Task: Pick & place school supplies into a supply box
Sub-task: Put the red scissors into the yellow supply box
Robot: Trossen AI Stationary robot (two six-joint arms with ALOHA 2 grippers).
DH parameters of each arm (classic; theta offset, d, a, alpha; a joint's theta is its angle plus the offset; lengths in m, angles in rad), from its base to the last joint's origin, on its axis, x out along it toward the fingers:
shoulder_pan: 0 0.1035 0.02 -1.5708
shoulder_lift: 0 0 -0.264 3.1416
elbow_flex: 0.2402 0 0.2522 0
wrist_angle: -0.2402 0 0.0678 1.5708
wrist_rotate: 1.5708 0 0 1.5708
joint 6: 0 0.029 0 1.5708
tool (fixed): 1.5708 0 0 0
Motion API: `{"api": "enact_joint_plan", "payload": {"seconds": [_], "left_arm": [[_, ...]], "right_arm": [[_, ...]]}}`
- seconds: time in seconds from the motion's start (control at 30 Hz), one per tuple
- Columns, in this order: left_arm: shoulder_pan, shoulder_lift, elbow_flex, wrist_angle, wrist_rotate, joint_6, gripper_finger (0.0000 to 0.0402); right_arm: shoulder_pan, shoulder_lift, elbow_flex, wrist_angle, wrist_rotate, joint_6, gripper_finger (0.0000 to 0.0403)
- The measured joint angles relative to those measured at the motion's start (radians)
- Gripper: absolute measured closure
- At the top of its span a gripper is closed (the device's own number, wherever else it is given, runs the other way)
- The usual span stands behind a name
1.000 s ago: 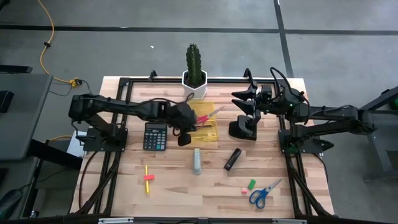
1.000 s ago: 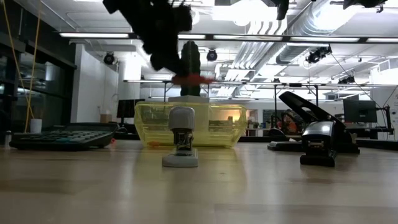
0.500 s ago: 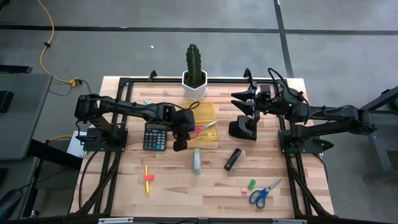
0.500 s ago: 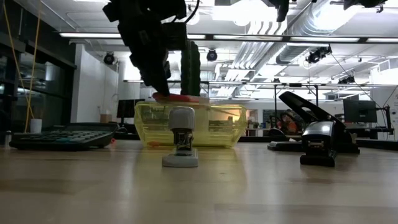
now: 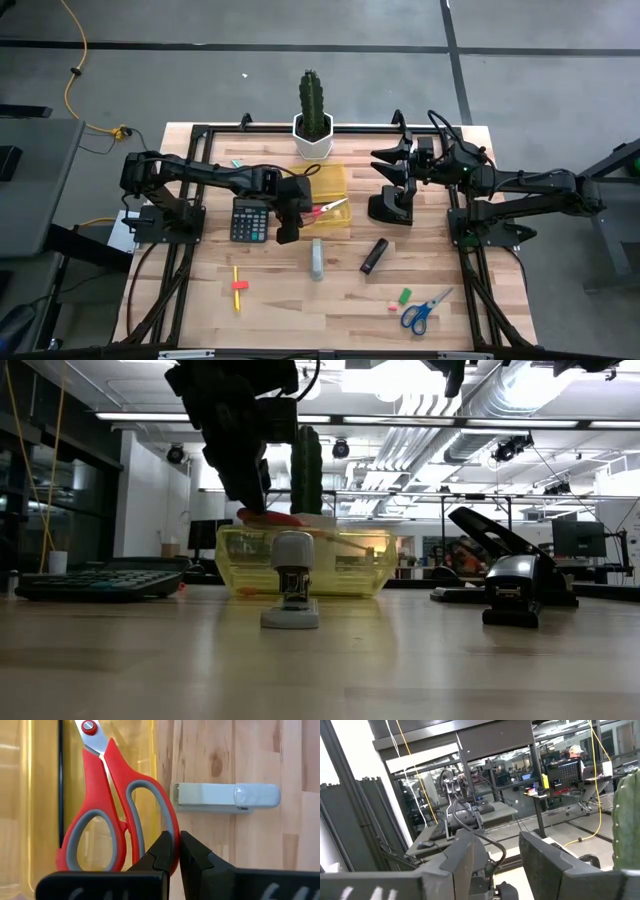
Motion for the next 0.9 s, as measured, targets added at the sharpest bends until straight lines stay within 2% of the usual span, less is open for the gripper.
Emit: {"api": "enact_joint_plan", "payload": {"seconds": [0.23, 0.7, 0.9], "left_arm": [[-0.002, 0.000, 0.000, -0.020, 0.043, -0.017, 0.0397], [-0.002, 0.000, 0.000, -0.057, 0.043, -0.072, 0.0397], [-0.003, 0.001, 0.000, -0.045, 0.026, -0.044, 0.0397]], "right_arm": [[0.000, 0.000, 0.000, 0.000, 0.000, 0.000, 0.0252], [0.000, 0.000, 0.000, 0.000, 0.000, 0.000, 0.0252], [0.000, 0.000, 0.000, 0.000, 0.000, 0.000, 0.0252]]}}
